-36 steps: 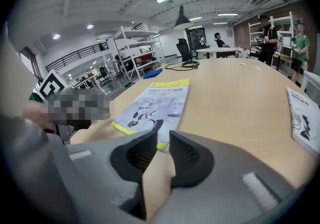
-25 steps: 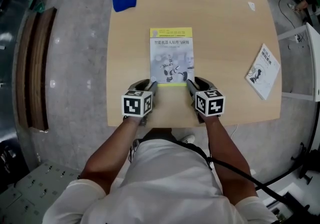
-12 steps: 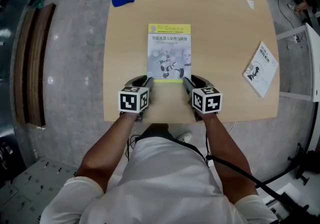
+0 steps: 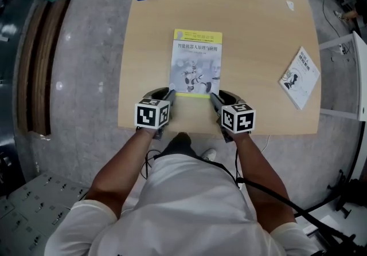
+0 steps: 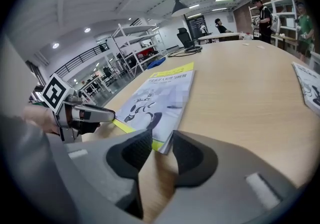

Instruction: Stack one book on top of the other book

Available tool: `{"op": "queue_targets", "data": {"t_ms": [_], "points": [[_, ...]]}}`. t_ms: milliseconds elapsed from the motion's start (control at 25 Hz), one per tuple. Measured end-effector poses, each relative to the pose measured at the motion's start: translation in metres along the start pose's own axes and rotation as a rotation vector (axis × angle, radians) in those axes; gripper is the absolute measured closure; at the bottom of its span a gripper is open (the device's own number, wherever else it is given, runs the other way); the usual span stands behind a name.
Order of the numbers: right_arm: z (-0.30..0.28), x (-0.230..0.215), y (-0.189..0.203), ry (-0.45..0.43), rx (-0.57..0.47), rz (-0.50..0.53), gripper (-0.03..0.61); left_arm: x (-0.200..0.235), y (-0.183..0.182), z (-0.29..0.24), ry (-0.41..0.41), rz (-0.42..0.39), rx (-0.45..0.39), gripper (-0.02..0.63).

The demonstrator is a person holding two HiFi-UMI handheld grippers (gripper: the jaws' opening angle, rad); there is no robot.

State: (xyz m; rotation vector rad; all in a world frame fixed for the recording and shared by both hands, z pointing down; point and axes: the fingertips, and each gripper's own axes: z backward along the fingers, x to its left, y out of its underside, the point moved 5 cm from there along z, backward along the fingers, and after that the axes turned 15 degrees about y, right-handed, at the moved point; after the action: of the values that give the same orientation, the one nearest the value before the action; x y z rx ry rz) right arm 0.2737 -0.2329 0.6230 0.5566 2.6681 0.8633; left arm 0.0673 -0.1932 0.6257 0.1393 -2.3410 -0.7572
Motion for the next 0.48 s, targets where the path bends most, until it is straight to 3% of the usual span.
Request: {"op": "queue_targets", "data": {"t_ms": [480], "points": [[0.030, 0.011, 0.044, -0.052, 0.026, 0.056, 0.448, -0.027, 0.050, 0.019, -0.015, 0.019, 0.002, 0.523]]}}
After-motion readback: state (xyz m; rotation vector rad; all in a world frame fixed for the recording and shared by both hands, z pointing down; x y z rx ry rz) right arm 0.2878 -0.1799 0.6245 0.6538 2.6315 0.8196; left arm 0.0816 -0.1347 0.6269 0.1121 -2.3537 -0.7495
